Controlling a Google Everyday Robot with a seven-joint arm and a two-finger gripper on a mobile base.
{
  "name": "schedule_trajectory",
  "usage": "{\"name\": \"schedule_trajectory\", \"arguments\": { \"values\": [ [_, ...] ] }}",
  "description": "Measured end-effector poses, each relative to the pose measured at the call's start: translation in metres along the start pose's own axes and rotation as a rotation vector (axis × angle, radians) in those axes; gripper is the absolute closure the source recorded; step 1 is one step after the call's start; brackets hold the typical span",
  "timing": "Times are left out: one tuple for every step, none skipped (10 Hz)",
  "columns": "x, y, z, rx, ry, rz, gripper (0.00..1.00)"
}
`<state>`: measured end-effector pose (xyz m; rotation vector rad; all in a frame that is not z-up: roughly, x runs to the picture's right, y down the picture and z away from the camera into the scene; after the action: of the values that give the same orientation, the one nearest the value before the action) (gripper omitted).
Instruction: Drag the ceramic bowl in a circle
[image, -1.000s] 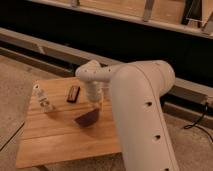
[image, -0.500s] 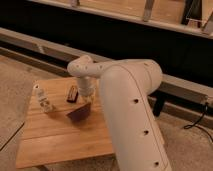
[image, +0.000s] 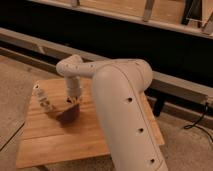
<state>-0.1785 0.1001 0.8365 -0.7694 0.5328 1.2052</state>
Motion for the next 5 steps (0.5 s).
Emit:
{"name": "schedule_trajectory", "arguments": {
  "values": [
    [0.008, 0.015, 0.0, -0.024, 0.009, -0.016, 1.0],
    [0.016, 0.026, -0.001, -0.043, 0.013, -0.033, 1.0],
    [0.029, 0.037, -0.003, -0.062, 0.023, -0.056, 1.0],
    [0.043, 0.045, -0.003, -0.078, 0.033, -0.079, 1.0],
    [0.061, 0.05, -0.002, -0.093, 0.049, -0.098, 1.0]
  ]
}}
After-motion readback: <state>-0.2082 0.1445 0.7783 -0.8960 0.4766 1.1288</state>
